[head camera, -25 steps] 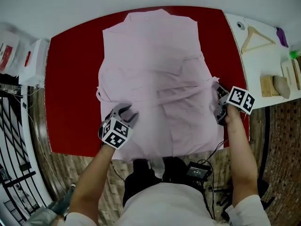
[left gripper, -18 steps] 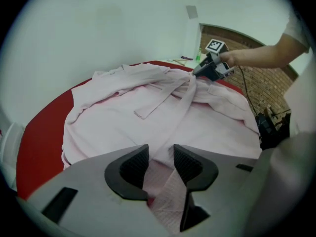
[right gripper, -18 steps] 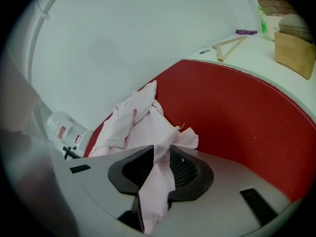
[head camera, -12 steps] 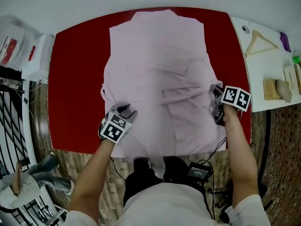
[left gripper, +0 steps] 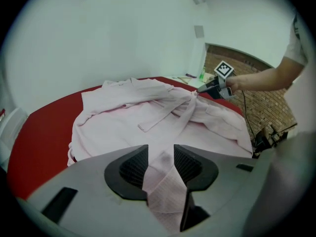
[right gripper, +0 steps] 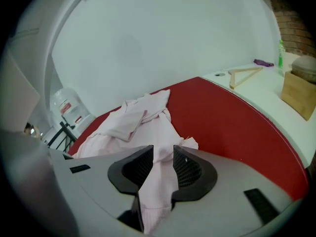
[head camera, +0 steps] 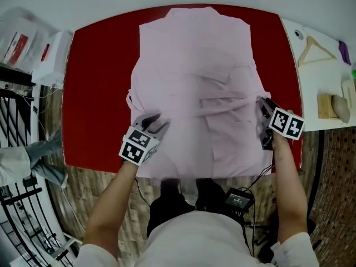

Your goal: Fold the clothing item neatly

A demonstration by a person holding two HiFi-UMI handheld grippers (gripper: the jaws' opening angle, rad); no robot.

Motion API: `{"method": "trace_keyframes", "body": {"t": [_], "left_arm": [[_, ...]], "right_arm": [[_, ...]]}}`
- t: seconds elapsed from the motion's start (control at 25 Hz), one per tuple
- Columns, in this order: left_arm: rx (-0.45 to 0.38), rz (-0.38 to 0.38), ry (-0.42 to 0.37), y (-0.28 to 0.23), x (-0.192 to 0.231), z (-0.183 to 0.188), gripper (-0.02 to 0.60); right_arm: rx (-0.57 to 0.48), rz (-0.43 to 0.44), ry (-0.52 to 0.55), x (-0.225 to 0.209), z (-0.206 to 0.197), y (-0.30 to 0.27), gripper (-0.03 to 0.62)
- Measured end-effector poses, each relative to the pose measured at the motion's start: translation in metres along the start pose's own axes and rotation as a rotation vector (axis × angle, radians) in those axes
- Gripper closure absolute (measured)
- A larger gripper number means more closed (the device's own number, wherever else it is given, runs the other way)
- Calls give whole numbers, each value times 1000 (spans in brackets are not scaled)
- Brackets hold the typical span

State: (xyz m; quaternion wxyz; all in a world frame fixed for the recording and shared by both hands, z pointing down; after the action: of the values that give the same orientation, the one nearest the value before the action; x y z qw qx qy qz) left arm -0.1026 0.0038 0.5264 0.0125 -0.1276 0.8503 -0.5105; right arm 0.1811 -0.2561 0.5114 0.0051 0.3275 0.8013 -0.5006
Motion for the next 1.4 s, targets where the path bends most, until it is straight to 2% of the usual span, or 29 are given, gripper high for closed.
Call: {"method": "trace_keyframes", "body": {"t": [0.12,0.24,0.44,0.56,0.76,0.92,1.04,1.12,1.28,1.4], "left_arm": [[-36,-7,5,10,-9,4,419],[-60,-26,-28,19,-22,9,419],[-93,-93,-106,22,-40,15,419],[-104,-139,-155,21,-48,17,448],[-118,-229,-217,19,-59,18,558],[-106,-301,-210,25,-68,14,577],[-90,-293,-267,26,-70,13,577],[-84,-280,-319,24,-74,12,575],[-76,-275,-386,20,-86,10,574],[-72,-284,-442,17,-101,12,572]], "right_arm": [[-22,11,65,15,-7,12,485],[-23,24,107,35,-27,20,485],[-5,62,103,70,-68,19,487],[-2,65,118,90,-85,12,487],[-22,24,140,108,-103,10,487],[-24,15,133,124,-118,16,487],[-19,17,133,139,-135,19,487],[-13,-15,170,148,-150,21,487],[9,-142,328,164,-184,27,485],[16,-218,379,170,-206,35,485]]}}
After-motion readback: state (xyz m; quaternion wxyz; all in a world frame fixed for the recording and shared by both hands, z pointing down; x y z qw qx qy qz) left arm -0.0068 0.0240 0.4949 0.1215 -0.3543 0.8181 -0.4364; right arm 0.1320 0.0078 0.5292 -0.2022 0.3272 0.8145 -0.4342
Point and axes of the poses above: the fingertips, and each gripper's own axes: y backward along the fingers, x to its left, z out of its top, the point moved 1 cm from there along y, backward along the fingers, and after that the axes turned 13 degrees about x, right-handed, at the moved point
